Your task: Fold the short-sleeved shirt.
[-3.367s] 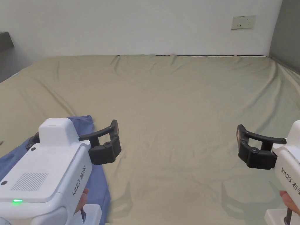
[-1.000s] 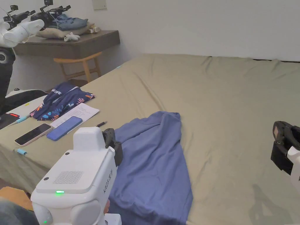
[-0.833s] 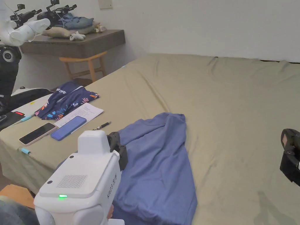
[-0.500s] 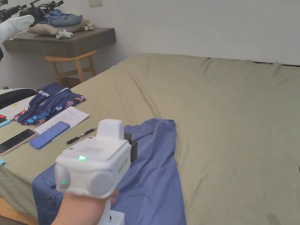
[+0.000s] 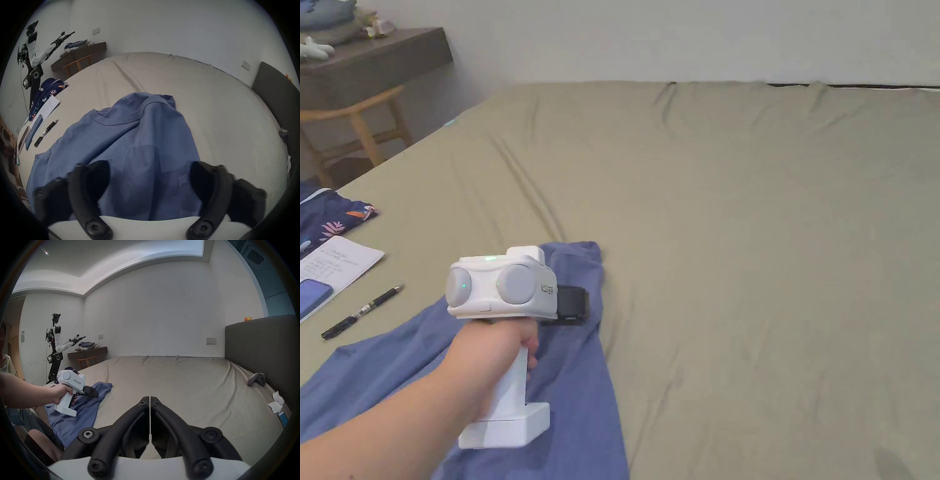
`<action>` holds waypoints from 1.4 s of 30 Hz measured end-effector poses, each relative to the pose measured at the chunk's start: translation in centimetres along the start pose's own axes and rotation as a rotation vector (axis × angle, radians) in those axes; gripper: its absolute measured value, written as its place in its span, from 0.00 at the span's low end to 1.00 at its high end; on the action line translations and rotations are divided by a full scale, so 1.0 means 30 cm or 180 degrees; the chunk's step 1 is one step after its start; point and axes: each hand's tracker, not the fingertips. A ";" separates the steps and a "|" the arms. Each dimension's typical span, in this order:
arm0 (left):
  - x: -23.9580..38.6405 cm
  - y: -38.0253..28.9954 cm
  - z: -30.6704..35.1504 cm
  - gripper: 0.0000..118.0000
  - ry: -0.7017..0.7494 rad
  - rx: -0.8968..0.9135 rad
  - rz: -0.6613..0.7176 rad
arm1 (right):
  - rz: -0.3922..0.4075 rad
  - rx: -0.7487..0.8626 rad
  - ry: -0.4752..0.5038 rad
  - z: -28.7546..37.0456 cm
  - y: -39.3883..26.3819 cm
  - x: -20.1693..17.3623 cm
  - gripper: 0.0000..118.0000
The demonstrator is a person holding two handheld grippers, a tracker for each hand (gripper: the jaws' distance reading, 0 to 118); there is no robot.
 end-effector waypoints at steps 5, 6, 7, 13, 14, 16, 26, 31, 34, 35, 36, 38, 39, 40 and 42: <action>0.023 -0.032 -0.029 0.31 0.0179 -0.0038 0.0022 | 0.0004 -0.0056 -0.0013 0.008 -0.002 -0.010 0.01; 0.019 -0.035 -0.021 0.11 0.0112 -0.0010 0.0028 | -0.0003 -0.0054 -0.0019 0.013 -0.001 -0.010 0.01; 0.029 -0.037 -0.006 0.01 0.0136 0.0052 -0.0006 | -0.0007 -0.0045 -0.0031 0.020 0.001 -0.009 0.01; 0.015 0.013 0.174 0.01 0.0101 0.0461 -0.0354 | -0.0028 0.0017 -0.0090 0.037 0.022 -0.009 0.01; 0.022 0.022 0.241 0.01 0.0085 0.0583 -0.0316 | -0.0039 0.0027 -0.0094 0.037 0.025 -0.010 0.01; 0.045 0.047 0.359 0.01 -0.0017 0.0862 -0.0389 | -0.0040 0.0050 -0.0093 0.047 0.031 -0.014 0.01; 0.417 0.197 0.930 0.01 -0.0880 0.1585 -0.0736 | -0.0131 0.0227 -0.0165 0.037 0.040 -0.001 0.01; 0.751 0.224 1.037 0.01 -0.1325 0.1745 -0.1026 | -0.0266 0.0299 -0.0350 0.075 0.037 0.040 0.01; 0.976 0.213 1.037 0.01 -0.1656 0.1639 -0.1090 | -0.0213 0.0403 -0.0578 0.120 0.041 0.081 0.01; 1.060 0.197 1.034 0.01 -0.1732 0.1630 -0.1179 | -0.0184 0.0448 -0.0675 0.136 0.041 0.099 0.01; 1.143 0.176 1.025 0.01 -0.1793 0.1593 -0.1280 | -0.0176 0.0470 -0.0718 0.152 0.041 0.119 0.01; 1.281 0.120 0.988 0.01 -0.1951 0.1419 -0.1314 | -0.0332 0.0439 -0.0849 0.183 0.029 0.155 0.01; 1.338 0.090 0.972 0.01 -0.2037 0.1310 -0.1318 | -0.0398 0.0385 -0.0893 0.198 0.019 0.171 0.01; 1.407 0.047 0.949 0.01 -0.2115 0.1183 -0.1398 | -0.0370 0.0378 -0.0939 0.210 0.011 0.181 0.01; 1.518 -0.036 0.905 0.01 -0.2156 0.1075 -0.1630 | -0.0347 0.0355 -0.1066 0.234 -0.004 0.204 0.01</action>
